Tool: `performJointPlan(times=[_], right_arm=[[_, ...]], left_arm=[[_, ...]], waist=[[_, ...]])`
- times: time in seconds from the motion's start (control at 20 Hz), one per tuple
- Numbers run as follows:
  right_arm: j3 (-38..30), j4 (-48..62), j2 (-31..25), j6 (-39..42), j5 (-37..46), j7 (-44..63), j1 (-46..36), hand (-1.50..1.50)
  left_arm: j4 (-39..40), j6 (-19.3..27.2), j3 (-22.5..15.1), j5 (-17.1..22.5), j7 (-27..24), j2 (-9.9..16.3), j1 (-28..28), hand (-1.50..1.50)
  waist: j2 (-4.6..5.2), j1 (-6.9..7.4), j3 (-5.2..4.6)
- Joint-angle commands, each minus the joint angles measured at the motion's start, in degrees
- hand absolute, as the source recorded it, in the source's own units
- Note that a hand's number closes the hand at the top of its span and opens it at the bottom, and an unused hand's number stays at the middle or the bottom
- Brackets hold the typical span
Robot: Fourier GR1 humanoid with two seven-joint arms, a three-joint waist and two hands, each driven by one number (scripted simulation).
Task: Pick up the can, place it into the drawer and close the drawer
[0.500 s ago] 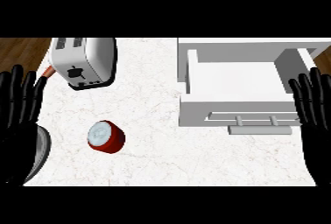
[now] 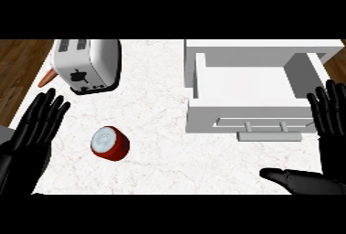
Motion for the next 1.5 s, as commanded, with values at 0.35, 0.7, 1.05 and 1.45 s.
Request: performJointPlan(times=[0.35, 0.7, 1.05, 1.45], right_arm=[[-8.54, -3.53, -1.34, 3.72, -7.41, 1.20, 10.81, -1.50], [-15.66, -4.49, -3.01, 9.69, -13.86, -2.43, 16.47, -1.50], [-17.93, -2.61, -3.05, 13.33, -15.35, -4.42, 17.31, -1.50], [-19.01, -4.00, 0.69, 18.23, -15.46, -9.14, 24.15, -1.50]], left_arm=[[-11.22, -3.01, 6.09, 8.20, 15.13, 3.67, 6.18, -1.50], [-14.99, -6.57, 9.17, 10.95, 15.67, 2.74, 11.03, -1.50], [-14.81, -4.04, 15.60, 20.75, 22.48, 1.99, 9.60, -1.50], [-9.82, -1.44, 13.42, 21.89, 24.61, -1.49, 5.15, -1.50]], waist=[[-0.17, -0.07, -0.09], [-0.21, -0.15, -0.10], [-0.17, -0.06, -0.09], [-0.16, -0.49, -0.09]])
